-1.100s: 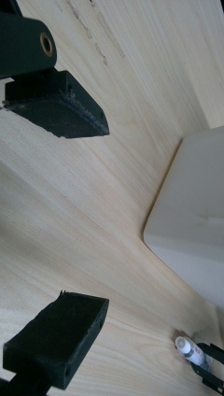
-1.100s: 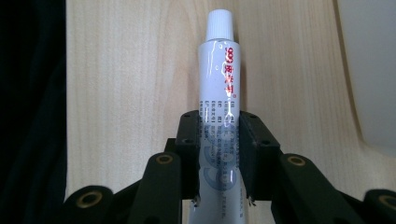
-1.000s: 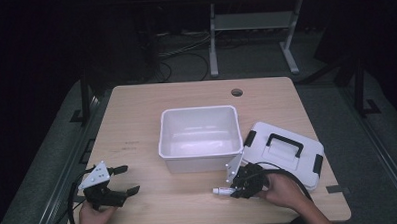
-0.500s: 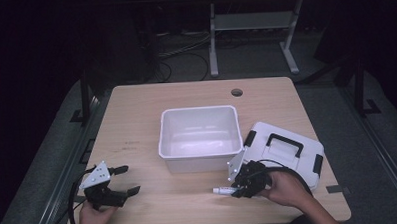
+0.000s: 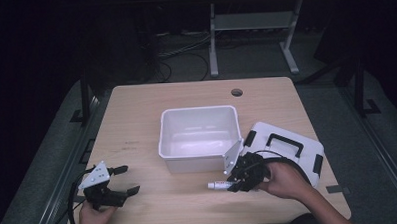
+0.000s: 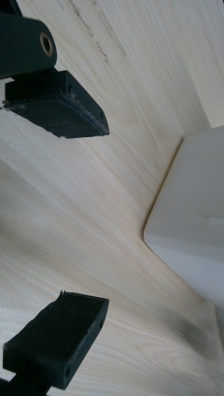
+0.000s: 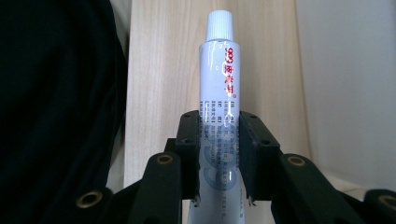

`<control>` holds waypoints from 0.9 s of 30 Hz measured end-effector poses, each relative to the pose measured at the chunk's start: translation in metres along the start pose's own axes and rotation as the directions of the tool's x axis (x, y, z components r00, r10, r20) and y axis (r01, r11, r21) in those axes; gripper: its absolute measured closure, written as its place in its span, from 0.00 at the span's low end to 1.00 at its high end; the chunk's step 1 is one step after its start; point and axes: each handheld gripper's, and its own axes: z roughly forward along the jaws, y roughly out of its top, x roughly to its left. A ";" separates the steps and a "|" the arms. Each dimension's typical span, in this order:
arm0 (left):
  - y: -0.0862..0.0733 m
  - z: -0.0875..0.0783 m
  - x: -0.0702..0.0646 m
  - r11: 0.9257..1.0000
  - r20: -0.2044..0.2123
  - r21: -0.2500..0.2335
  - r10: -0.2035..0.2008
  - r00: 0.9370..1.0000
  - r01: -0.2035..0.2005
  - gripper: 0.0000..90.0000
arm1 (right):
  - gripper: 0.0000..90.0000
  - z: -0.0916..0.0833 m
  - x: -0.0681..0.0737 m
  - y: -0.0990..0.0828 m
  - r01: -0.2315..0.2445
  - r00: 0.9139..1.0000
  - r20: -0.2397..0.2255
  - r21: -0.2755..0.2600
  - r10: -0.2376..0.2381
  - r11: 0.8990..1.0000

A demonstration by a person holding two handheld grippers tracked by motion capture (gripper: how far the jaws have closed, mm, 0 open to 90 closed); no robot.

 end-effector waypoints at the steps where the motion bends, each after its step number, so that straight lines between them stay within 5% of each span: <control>1: 0.000 0.000 0.000 1.000 0.001 0.001 0.000 1.000 0.000 0.15 | 0.79 -0.006 -0.001 0.004 0.006 1.000 0.001 -0.009 -0.006 1.000; 16: 0.000 0.000 0.001 1.000 0.003 -0.003 -0.004 1.000 0.004 0.15 | 0.78 -0.043 -0.010 0.037 0.037 0.999 0.004 -0.028 -0.037 0.999; 27: 0.000 -0.001 0.001 1.000 0.003 -0.004 -0.002 1.000 0.002 0.15 | 0.79 -0.054 -0.022 0.053 0.046 0.999 0.018 -0.031 -0.045 0.998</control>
